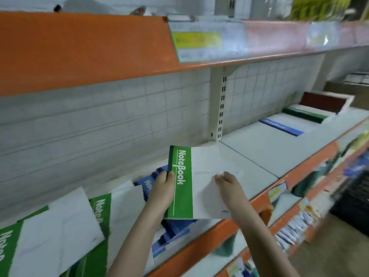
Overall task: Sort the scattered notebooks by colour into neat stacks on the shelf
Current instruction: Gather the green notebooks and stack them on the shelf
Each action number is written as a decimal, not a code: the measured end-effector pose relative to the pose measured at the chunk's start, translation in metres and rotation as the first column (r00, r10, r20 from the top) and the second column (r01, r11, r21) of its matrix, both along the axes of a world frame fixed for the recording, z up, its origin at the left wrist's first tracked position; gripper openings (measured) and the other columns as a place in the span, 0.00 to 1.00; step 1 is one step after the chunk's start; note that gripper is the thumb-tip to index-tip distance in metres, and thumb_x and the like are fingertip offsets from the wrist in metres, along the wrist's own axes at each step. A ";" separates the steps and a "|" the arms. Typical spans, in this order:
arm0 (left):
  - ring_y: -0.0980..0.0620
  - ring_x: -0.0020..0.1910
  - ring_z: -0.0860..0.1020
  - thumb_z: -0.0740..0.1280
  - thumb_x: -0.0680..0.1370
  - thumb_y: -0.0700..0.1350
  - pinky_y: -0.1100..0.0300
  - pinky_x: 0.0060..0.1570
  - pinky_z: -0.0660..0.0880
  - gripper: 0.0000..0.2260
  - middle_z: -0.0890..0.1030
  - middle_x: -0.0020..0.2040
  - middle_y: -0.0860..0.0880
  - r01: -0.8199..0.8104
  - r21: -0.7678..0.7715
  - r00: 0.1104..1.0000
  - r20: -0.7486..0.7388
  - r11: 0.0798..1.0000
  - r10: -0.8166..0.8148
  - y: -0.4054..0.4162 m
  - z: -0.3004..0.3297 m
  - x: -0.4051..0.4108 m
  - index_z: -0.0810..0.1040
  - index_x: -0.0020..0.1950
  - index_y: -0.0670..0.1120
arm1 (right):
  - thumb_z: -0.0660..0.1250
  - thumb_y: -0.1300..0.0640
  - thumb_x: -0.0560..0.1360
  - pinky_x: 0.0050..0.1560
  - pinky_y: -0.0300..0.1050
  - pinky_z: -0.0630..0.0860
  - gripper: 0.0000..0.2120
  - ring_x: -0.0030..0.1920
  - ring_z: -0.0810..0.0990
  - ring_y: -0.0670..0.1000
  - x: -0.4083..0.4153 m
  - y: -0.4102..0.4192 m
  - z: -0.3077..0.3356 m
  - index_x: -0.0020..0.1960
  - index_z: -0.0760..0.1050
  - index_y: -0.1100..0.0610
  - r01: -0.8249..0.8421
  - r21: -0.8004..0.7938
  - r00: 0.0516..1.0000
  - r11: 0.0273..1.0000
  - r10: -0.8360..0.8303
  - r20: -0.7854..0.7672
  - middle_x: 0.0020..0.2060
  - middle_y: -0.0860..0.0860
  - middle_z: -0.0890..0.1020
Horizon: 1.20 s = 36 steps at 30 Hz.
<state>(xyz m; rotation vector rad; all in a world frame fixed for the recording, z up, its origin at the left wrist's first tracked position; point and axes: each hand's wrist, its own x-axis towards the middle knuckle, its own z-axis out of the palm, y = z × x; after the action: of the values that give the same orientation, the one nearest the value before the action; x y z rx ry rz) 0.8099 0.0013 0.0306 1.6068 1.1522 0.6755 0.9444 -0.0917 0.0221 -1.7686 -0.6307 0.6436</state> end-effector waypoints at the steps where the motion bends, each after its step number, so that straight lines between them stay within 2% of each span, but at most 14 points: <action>1: 0.51 0.43 0.79 0.52 0.83 0.52 0.55 0.44 0.74 0.13 0.79 0.45 0.47 0.046 -0.005 0.999 -0.002 0.999 -0.046 -0.005 -0.001 0.015 0.72 0.45 0.51 | 0.55 0.59 0.80 0.38 0.44 0.65 0.10 0.36 0.70 0.52 0.011 -0.010 -0.001 0.40 0.66 0.57 0.042 0.002 0.999 0.999 -0.042 -0.005 0.35 0.54 0.71; 4: 0.44 0.47 0.80 0.52 0.83 0.51 0.50 0.49 0.76 0.14 0.80 0.49 0.43 0.178 -0.015 0.984 0.000 0.984 -0.178 -0.025 -0.001 0.058 0.74 0.49 0.46 | 0.57 0.58 0.80 0.37 0.43 0.66 0.12 0.37 0.71 0.52 0.047 -0.041 -0.007 0.37 0.65 0.55 0.164 0.018 0.986 0.986 -0.164 -0.024 0.35 0.54 0.71; 7: 0.40 0.51 0.79 0.52 0.83 0.51 0.45 0.54 0.75 0.15 0.79 0.51 0.39 0.279 -0.014 0.960 -0.020 0.960 -0.280 -0.046 -0.004 0.101 0.74 0.51 0.43 | 0.58 0.57 0.80 0.36 0.38 0.68 0.13 0.36 0.71 0.49 0.081 -0.074 -0.009 0.37 0.65 0.52 0.262 -0.004 0.964 0.965 -0.262 -0.047 0.36 0.49 0.71; 12: 0.39 0.51 0.79 0.53 0.83 0.48 0.44 0.55 0.74 0.15 0.79 0.50 0.36 0.416 -0.020 0.909 -0.012 0.909 -0.416 -0.086 -0.007 0.185 0.74 0.51 0.38 | 0.58 0.59 0.77 0.35 0.43 0.61 0.12 0.33 0.65 0.49 0.142 -0.130 -0.018 0.36 0.62 0.55 0.415 -0.023 0.910 0.910 -0.415 0.007 0.31 0.50 0.66; 17: 0.38 0.53 0.78 0.54 0.82 0.45 0.42 0.57 0.74 0.15 0.79 0.52 0.34 0.532 -0.009 0.847 -0.002 0.847 -0.532 -0.134 -0.014 0.271 0.74 0.53 0.34 | 0.58 0.59 0.76 0.36 0.43 0.62 0.11 0.33 0.67 0.50 0.204 -0.189 -0.025 0.35 0.63 0.55 0.521 0.004 0.850 0.854 -0.518 -0.100 0.30 0.51 0.66; 19: 0.38 0.54 0.79 0.54 0.83 0.44 0.43 0.58 0.74 0.15 0.80 0.53 0.35 0.588 -0.024 0.809 0.001 0.809 -0.588 -0.159 -0.016 0.304 0.75 0.56 0.36 | 0.59 0.57 0.74 0.35 0.42 0.62 0.10 0.33 0.67 0.51 0.229 -0.217 -0.029 0.35 0.63 0.55 0.558 -0.001 0.826 0.830 -0.556 -0.095 0.30 0.50 0.67; 22: 0.41 0.52 0.79 0.53 0.83 0.46 0.45 0.57 0.75 0.15 0.80 0.52 0.39 0.655 -0.066 0.756 0.023 0.753 -0.655 -0.195 -0.021 0.350 0.75 0.56 0.39 | 0.58 0.59 0.76 0.33 0.41 0.61 0.11 0.33 0.67 0.50 0.266 -0.257 -0.033 0.35 0.63 0.55 0.644 -0.025 0.763 0.765 -0.644 -0.049 0.32 0.50 0.68; 24: 0.44 0.52 0.78 0.53 0.83 0.48 0.51 0.56 0.74 0.13 0.79 0.51 0.43 0.681 -0.063 0.732 0.031 0.730 -0.680 -0.218 -0.026 0.377 0.74 0.53 0.42 | 0.57 0.59 0.77 0.38 0.42 0.65 0.08 0.39 0.72 0.53 0.286 -0.282 -0.035 0.40 0.68 0.58 0.667 -0.045 0.743 0.743 -0.669 -0.035 0.37 0.54 0.73; 26: 0.46 0.49 0.76 0.53 0.83 0.48 0.57 0.50 0.72 0.11 0.78 0.48 0.45 0.698 -0.052 0.716 0.030 0.715 -0.697 -0.241 -0.031 0.398 0.72 0.49 0.45 | 0.57 0.59 0.78 0.40 0.43 0.66 0.07 0.43 0.73 0.54 0.303 -0.306 -0.039 0.44 0.70 0.60 0.683 -0.044 0.728 0.729 -0.684 -0.041 0.41 0.56 0.75; 29: 0.46 0.45 0.77 0.54 0.82 0.43 0.62 0.44 0.71 0.11 0.79 0.44 0.43 0.732 -0.029 0.681 0.030 0.681 -0.731 -0.270 -0.041 0.428 0.74 0.47 0.43 | 0.57 0.60 0.79 0.34 0.41 0.63 0.09 0.37 0.71 0.50 0.319 -0.337 -0.047 0.40 0.68 0.56 0.717 -0.045 0.694 0.696 -0.718 -0.054 0.37 0.52 0.74; 31: 0.43 0.49 0.78 0.54 0.82 0.42 0.57 0.48 0.72 0.12 0.80 0.47 0.39 0.762 -0.043 0.647 0.014 0.646 -0.762 -0.285 -0.049 0.446 0.75 0.47 0.40 | 0.57 0.60 0.79 0.33 0.41 0.62 0.10 0.36 0.70 0.49 0.329 -0.354 -0.053 0.39 0.67 0.57 0.744 -0.064 0.662 0.665 -0.747 -0.057 0.37 0.52 0.74; 34: 0.43 0.50 0.78 0.53 0.82 0.44 0.53 0.51 0.73 0.14 0.80 0.49 0.39 0.802 -0.085 0.593 -0.008 0.591 -0.805 -0.303 -0.058 0.473 0.76 0.51 0.39 | 0.57 0.60 0.79 0.35 0.41 0.64 0.10 0.38 0.73 0.51 0.346 -0.374 -0.062 0.38 0.68 0.57 0.780 -0.077 0.617 0.621 -0.783 -0.071 0.39 0.54 0.75; 36: 0.44 0.47 0.78 0.53 0.82 0.45 0.53 0.48 0.73 0.15 0.80 0.47 0.39 0.816 -0.104 0.572 0.000 0.569 -0.820 -0.311 -0.066 0.492 0.75 0.51 0.38 | 0.57 0.59 0.78 0.41 0.43 0.68 0.09 0.44 0.78 0.57 0.359 -0.383 -0.068 0.42 0.72 0.59 0.791 -0.090 0.599 0.605 -0.796 -0.089 0.43 0.57 0.79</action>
<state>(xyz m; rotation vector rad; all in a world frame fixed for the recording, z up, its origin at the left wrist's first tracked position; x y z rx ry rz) 1.3020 -0.3098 -0.0354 1.8428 0.3252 -0.0525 1.3036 -0.4745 -0.0462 -1.8008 0.3037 0.1163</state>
